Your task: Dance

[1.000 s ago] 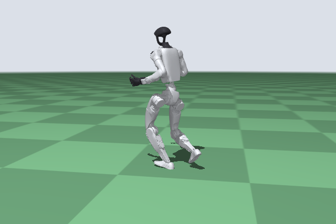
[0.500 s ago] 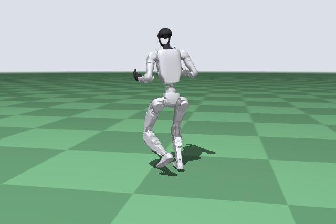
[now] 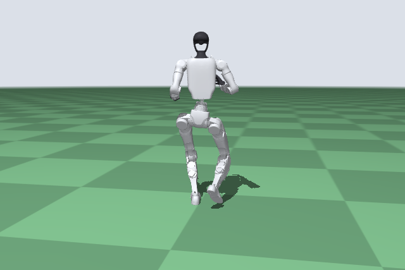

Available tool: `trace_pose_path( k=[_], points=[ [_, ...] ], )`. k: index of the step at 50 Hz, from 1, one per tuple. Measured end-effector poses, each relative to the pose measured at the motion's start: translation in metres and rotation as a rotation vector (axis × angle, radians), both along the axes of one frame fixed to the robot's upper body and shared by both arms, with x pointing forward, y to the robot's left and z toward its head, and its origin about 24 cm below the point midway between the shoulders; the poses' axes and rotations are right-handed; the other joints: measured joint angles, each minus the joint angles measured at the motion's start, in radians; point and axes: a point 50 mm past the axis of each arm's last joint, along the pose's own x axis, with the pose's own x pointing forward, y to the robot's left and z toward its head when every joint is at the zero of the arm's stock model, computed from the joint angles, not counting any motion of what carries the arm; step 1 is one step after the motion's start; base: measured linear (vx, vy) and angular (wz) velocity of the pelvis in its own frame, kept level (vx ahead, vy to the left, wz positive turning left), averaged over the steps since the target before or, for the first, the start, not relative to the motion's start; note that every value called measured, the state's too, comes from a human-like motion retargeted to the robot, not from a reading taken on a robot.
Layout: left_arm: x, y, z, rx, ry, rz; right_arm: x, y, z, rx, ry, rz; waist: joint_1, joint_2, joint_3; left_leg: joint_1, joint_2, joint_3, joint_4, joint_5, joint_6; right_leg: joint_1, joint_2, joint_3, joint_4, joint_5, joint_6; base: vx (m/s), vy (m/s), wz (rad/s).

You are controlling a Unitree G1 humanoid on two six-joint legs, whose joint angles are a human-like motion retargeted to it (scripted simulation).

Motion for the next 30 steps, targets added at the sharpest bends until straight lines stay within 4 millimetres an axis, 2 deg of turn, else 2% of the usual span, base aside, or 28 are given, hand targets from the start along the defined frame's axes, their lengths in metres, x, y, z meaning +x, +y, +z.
trace_pose_path(
  k=[5, 9, 12, 14, 18, 21, 23, 27, 30],
  points=[
    [0.016, -0.007, 0.013, 0.044, -0.07, -0.069, -0.009, -0.009, -0.024, 0.005, 0.129, 0.005, -0.061, 0.043, 0.014, 0.036, 0.025, -0.005, 0.032, -0.012, -0.019, -0.046, 0.053, -0.014, -0.033, -0.032, 0.019, 0.23, 0.06, -0.69],
    [0.026, -0.001, 0.023, 0.073, -0.12, -0.052, -0.013, -0.023, -0.047, -0.048, 0.244, -0.027, -0.096, 0.066, 0.019, 0.05, 0.057, -0.006, 0.059, -0.035, -0.031, -0.049, 0.102, -0.024, -0.111, -0.067, 0.023, 0.2, 0.01, -0.79],
    [0.029, 0.009, 0.023, 0.078, -0.119, 0.014, -0.016, -0.038, -0.075, -0.107, 0.377, -0.086, -0.106, 0.086, 0.014, 0.067, 0.073, -0.046, 0.05, -0.01, -0.066, -0.021, 0.157, -0.031, -0.212, -0.076, 0.021, 0.17, -0.02, -1.08],
    [0.027, 0.016, 0.017, 0.073, -0.084, 0.068, -0.021, -0.051, -0.101, -0.132, 0.5, -0.143, -0.108, 0.101, 0.003, 0.087, 0.09, -0.074, 0.022, 0.065, -0.113, 0.005, 0.202, -0.034, -0.31, -0.032, 0.031, 0.13, -0.03, -1.11],
    [0.012, 0.029, -0.015, 0.044, 0.068, 0.141, -0.043, -0.075, -0.159, -0.131, 0.79, -0.278, -0.118, 0.115, -0.038, 0.098, 0.146, -0.067, -0.06, 0.319, -0.214, 0.032, 0.285, -0.022, -0.508, 0.143, 0.091, 0.06, -0.02, -0.87],
    [-0.007, 0.039, -0.048, 0.024, 0.229, 0.183, -0.066, -0.09, -0.192, -0.128, 0.972, -0.369, -0.107, 0.123, -0.054, 0.077, 0.164, -0.085, -0.065, 0.404, -0.257, 0.039, 0.329, -0.018, -0.583, 0.2, 0.107, -0.01, 0.0, -0.98],
    [-0.021, 0.045, -0.07, 0.014, 0.346, 0.218, -0.078, -0.098, -0.207, -0.143, 1.059, -0.42, -0.097, 0.128, -0.056, 0.064, 0.175, -0.094, -0.04, 0.408, -0.258, 0.048, 0.353, -0.014, -0.609, 0.198, 0.104, -0.03, 0.01, -1.04],
    [-0.057, 0.058, -0.109, 0.027, 0.588, 0.302, -0.098, -0.109, -0.227, -0.191, 1.187, -0.494, -0.075, 0.136, -0.054, 0.051, 0.189, -0.117, 0.031, 0.322, -0.231, 0.075, 0.388, -0.003, -0.624, 0.132, 0.076, -0.04, 0.01, -1.03],
    [-0.086, 0.066, -0.133, 0.059, 0.772, 0.38, -0.107, -0.113, -0.238, -0.244, 1.263, -0.518, -0.059, 0.137, -0.047, 0.053, 0.185, -0.143, 0.102, 0.177, -0.183, 0.099, 0.407, 0.009, -0.599, -0.013, 0.033, -0.04, 0.01, -0.91]
  ],
)
